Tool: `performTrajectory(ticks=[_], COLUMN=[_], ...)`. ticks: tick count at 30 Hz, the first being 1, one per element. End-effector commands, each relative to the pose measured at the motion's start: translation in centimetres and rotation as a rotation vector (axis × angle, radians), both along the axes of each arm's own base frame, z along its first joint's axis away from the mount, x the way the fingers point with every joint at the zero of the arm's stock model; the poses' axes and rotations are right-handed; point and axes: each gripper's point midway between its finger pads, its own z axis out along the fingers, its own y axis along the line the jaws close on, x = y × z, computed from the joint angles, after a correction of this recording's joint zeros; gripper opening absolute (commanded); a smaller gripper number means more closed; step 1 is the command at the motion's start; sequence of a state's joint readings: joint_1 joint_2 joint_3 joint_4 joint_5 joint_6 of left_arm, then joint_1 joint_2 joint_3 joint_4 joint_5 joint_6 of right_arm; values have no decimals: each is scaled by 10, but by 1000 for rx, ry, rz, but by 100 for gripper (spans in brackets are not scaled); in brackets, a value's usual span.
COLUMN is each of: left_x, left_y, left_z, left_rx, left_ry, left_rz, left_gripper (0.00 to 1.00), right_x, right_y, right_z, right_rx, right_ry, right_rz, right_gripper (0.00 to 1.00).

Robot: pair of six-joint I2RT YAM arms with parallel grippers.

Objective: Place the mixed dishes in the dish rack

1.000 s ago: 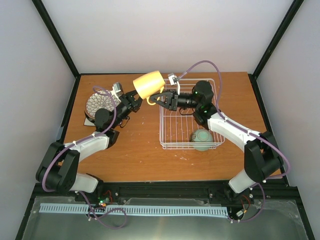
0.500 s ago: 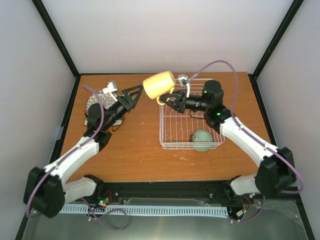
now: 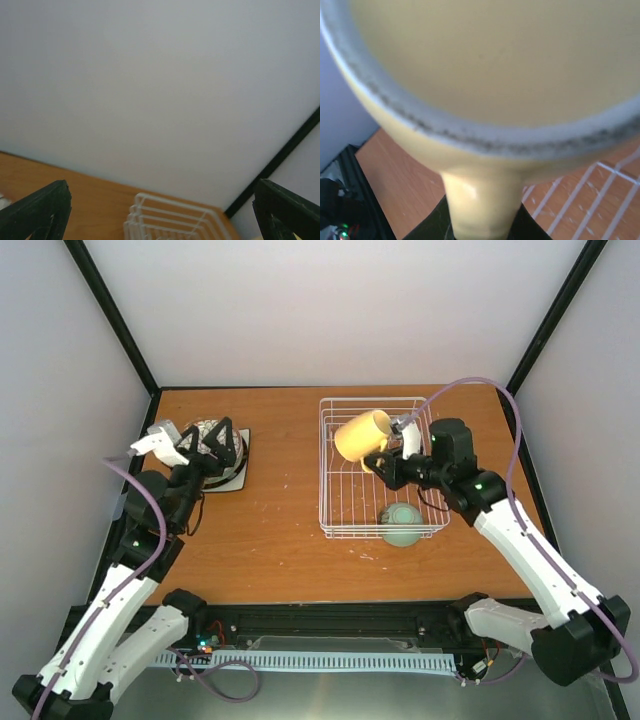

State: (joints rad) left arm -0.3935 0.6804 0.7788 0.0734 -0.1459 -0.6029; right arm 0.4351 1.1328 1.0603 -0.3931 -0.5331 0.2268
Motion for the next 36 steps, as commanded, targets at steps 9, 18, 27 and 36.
performTrajectory(ticks=[9, 18, 27, 36], left_x=[21, 21, 20, 24], left_y=[4, 8, 16, 21], left_z=[-83, -104, -111, -122], left_rx=[232, 280, 312, 366], left_ry=[176, 189, 190, 202], left_rz=[77, 95, 138, 174], left_gripper=[100, 100, 100, 100], right_x=[-50, -61, -25, 5], right_y=[-23, -11, 9, 8], right_z=[-70, -136, -126, -151], right_rx=[-231, -400, -438, -583], right_ry=[124, 159, 75, 41], right_rz=[-59, -52, -51, -94], right_gripper=[3, 3, 3, 3])
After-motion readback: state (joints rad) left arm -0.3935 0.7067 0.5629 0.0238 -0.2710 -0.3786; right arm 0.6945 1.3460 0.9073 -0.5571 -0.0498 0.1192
